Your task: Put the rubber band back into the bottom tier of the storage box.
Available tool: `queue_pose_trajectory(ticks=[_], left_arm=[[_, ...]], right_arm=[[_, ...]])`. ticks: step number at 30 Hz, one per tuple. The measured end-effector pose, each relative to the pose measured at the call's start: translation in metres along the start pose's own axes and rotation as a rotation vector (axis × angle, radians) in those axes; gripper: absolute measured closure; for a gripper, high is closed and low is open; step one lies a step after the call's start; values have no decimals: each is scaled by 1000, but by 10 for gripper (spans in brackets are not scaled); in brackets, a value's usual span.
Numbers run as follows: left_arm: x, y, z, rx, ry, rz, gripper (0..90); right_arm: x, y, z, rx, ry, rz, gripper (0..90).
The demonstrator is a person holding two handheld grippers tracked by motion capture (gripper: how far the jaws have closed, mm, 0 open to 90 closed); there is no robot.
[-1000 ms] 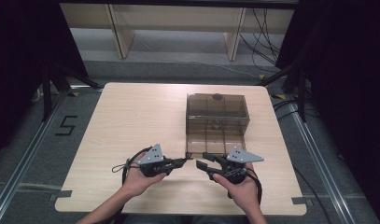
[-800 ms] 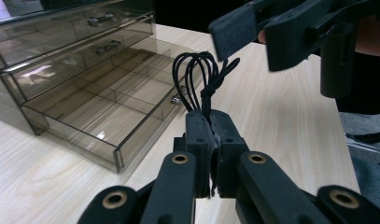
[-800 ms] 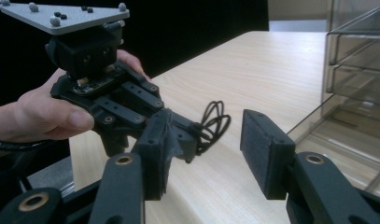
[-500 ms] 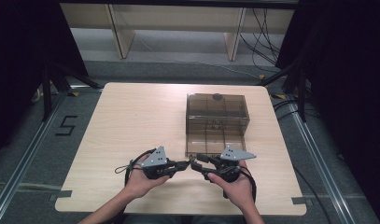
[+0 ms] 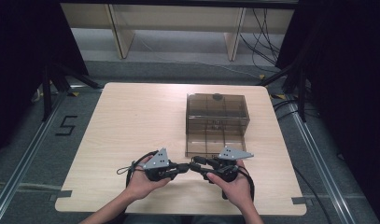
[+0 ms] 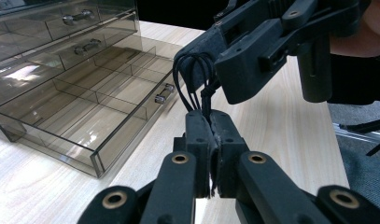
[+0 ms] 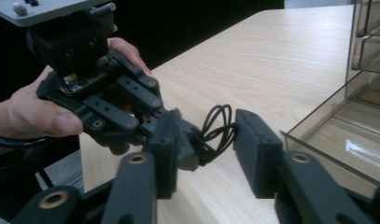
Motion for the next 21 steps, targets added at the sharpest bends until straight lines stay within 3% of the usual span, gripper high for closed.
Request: queue_pose_trajectory(ticks=[3,4,7,8,11,16,18,19,21], left_arm=[[1,-1,0,12,-6,-12,867],[2,-1,0,13,-6,-9,867],[2,-2,-1,-1,0,-11,867],[1,-1,-1,18,10,-10,867],[2,-2,-1,20,10,-10,866],[2,-2,-1,20,6,-11,861],[2,-1,0,16,3,-5,845],[1,-1,0,8,0,3,827],[1,0,0,8,-8,6,780]], right_arm=[[0,-2,1,-29,11,9,713],[0,0,-1,-2,21,11,732],[0,-1,0,-20,19,13,770],[0,-2,0,-22,20,12,790],[0,-1,-1,-37,25,15,842],[-1,-1,0,-62,21,2,860],[-1,0,-1,-50,23,2,863],[-1,-1,0,-69,25,-7,864],[-3,0,0,-42,17,-11,864]])
Point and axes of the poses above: each handheld gripper's, and its own axes: x roughly forward along the jaws, z roughly out of its top, y roughly to its left, the point moved 5 cm from there along x, roughly forward along the jaws, and after that the axes turned 5 degrees about x, right-handed, at the moved point
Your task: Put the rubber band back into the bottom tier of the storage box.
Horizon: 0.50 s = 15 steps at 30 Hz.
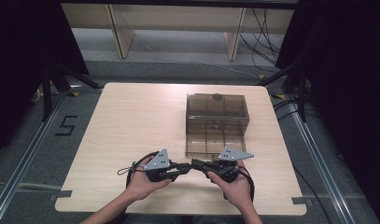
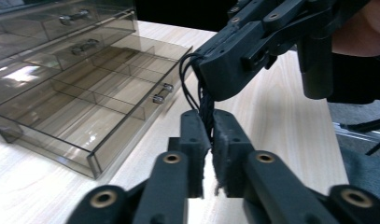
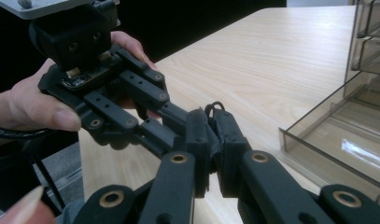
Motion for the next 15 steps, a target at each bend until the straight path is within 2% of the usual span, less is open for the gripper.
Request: queue_pose_trajectory(ticks=[1,2,3,4,5,6,7,10,11,13,14,15], left_arm=[[-1,1,0,-4,-4,14,752],[-2,2,0,-16,1,24,718],[-3,3,0,-9,2,30,688],[-4,4,1,-17,-10,39,637],[-4,4,1,-17,-10,39,599],[-6,5,0,-23,-10,52,599],[-7,6,0,-19,-17,53,526],[-14,12,0,-28,-32,85,473],[-15,13,-1,-34,-46,88,454],[-19,16,-1,-46,-56,99,430],[-22,18,-2,-45,-49,109,421],[-24,19,-3,-50,-55,113,411]], right_arm=[[0,0,0,6,-1,-7,864],[-2,-1,2,-13,-10,-6,864],[-2,-3,2,-25,-22,-14,864],[-5,-1,2,9,-13,-17,864],[-5,-1,2,9,-13,-17,864],[-6,-6,4,-39,-25,-47,864],[-8,-6,5,-24,-21,-42,864],[-9,-7,7,-39,-31,-50,864],[-10,-5,7,-18,-25,-41,864],[-12,-6,8,-20,-32,-49,864],[-13,-8,10,-37,-39,-62,864],[-14,-8,10,-22,-38,-51,864]])
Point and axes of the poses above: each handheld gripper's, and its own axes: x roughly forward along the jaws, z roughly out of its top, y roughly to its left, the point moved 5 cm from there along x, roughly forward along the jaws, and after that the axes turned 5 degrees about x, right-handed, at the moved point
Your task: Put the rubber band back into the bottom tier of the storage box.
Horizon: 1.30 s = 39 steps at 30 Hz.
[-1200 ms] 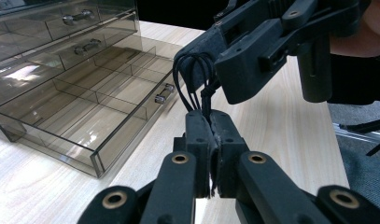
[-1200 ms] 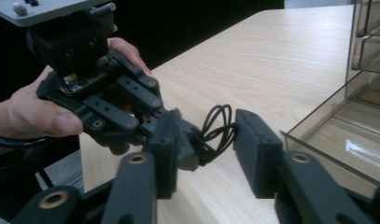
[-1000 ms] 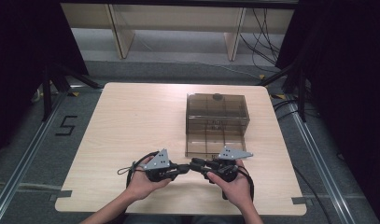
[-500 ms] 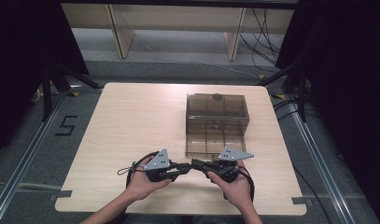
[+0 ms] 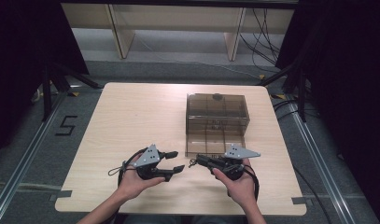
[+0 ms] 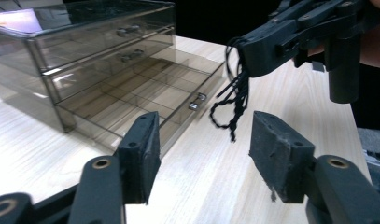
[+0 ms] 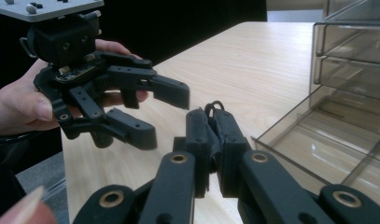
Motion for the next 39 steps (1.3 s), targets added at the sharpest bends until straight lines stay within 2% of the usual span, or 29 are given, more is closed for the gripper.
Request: queue_pose_trajectory(ticks=[1,3,4,5,7,10,11,13,14,15,16,20,21,24,25,26,29,30,31,32,33,36,39], left_arm=[[-2,1,-1,-3,-4,2,405],[-5,4,-3,-16,-17,1,396],[-7,5,-4,-20,-17,2,391],[-9,6,-5,-28,-7,16,387],[-13,9,-9,-32,-3,23,376],[-18,15,-15,-59,-13,44,376],[-19,16,-17,-63,-15,50,376],[-19,20,-25,-72,-22,65,376],[-19,20,-25,-72,-22,65,376],[-20,21,-29,-71,-13,69,376],[-19,21,-32,-71,-13,71,374],[-18,23,-36,-72,-22,76,372],[-18,24,-37,-70,-12,87,371],[-18,25,-40,-73,-8,90,368],[-18,26,-40,-77,-14,93,365],[-18,26,-40,-74,-17,93,365],[-18,27,-40,-78,-18,97,363],[-18,27,-40,-77,-19,99,362],[-18,27,-40,-77,-21,102,362],[-18,27,-40,-76,-20,102,362],[-18,27,-40,-73,-20,105,361],[-18,26,-40,-70,-19,106,361],[-18,25,-40,-61,-15,110,359]], right_arm=[[-1,-1,0,-5,5,-17,864],[-3,-2,2,-9,-13,-20,864],[-5,-1,2,22,-1,-24,864],[-5,-4,3,-6,-16,-14,864],[-11,-5,6,4,-9,-39,863],[-15,-5,8,17,-14,-40,863],[-17,-9,9,-11,-22,-50,863],[-23,-12,12,-20,-24,-69,862],[-23,-12,12,-20,-24,-69,862],[-25,-11,11,10,-13,-68,862],[-29,-17,13,-23,-17,-89,862],[-34,-20,15,-9,-3,-105,862],[-34,-22,16,-26,-14,-108,861],[-39,-23,19,-22,4,-105,860],[-41,-21,20,1,15,-107,861],[-42,-24,22,-30,15,-114,860],[-48,-24,27,-15,46,-118,859],[-49,-27,30,-41,49,-126,858],[-54,-27,33,-20,72,-128,858],[-54,-27,33,-20,72,-128,858],[-59,-30,37,-40,100,-132,856],[-63,-32,40,-43,121,-138,854],[-69,-37,43,-58,198,-148,854]])
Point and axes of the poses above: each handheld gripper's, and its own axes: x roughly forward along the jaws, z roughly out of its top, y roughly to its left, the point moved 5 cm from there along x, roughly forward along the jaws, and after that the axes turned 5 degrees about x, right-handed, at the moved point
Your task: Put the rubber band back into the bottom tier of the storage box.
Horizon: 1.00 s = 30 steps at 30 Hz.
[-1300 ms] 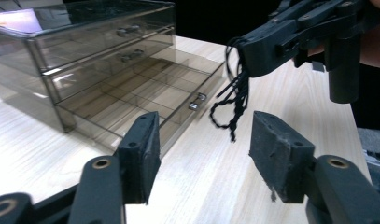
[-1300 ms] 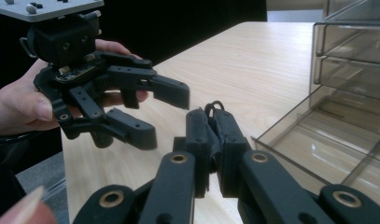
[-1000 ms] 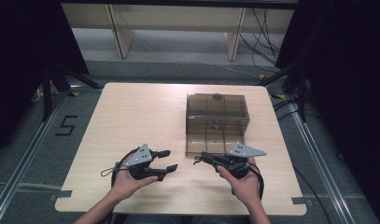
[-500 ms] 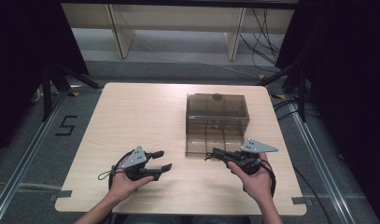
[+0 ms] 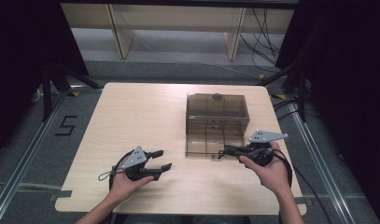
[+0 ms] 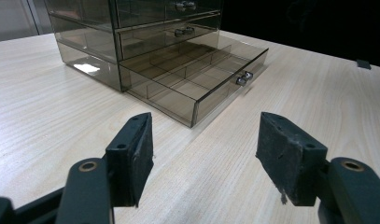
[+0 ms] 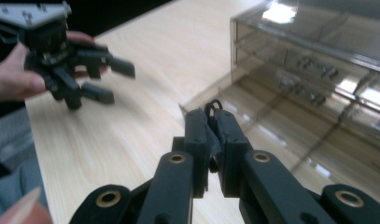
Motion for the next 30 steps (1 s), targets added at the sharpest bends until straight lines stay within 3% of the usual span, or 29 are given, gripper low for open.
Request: queue_pose_trajectory(ticks=[2,4,6,7,8,12,16,18,19,20,22,26,30], left_arm=[[0,0,0,1,3,2,357],[0,0,0,0,3,2,356],[0,0,0,-2,3,3,356],[0,0,0,-2,3,3,356],[0,0,0,-3,3,3,356],[1,0,0,-7,-4,-1,355],[0,0,0,-5,2,2,354],[0,0,0,-6,3,1,354],[0,0,0,-9,4,0,353],[0,0,0,-9,4,0,353],[0,1,0,-10,7,0,352],[0,1,0,-11,7,0,352],[0,1,0,-9,9,1,352]], right_arm=[[-3,-5,1,-32,41,-14,855],[-4,-7,1,-28,68,-11,856],[-8,-12,2,-53,147,-46,857],[-8,-12,2,-53,147,-46,857],[-8,-16,3,-84,165,-58,856],[-9,-21,4,-116,249,-93,857],[-8,-24,4,-111,340,-119,856],[-8,-27,5,-113,399,-136,856],[-9,-29,5,-113,454,-137,856],[-9,-29,5,-113,454,-137,856],[-9,-31,5,-98,510,-151,857],[-8,-38,6,-135,598,-172,857],[-7,-42,8,-161,650,-188,858]])
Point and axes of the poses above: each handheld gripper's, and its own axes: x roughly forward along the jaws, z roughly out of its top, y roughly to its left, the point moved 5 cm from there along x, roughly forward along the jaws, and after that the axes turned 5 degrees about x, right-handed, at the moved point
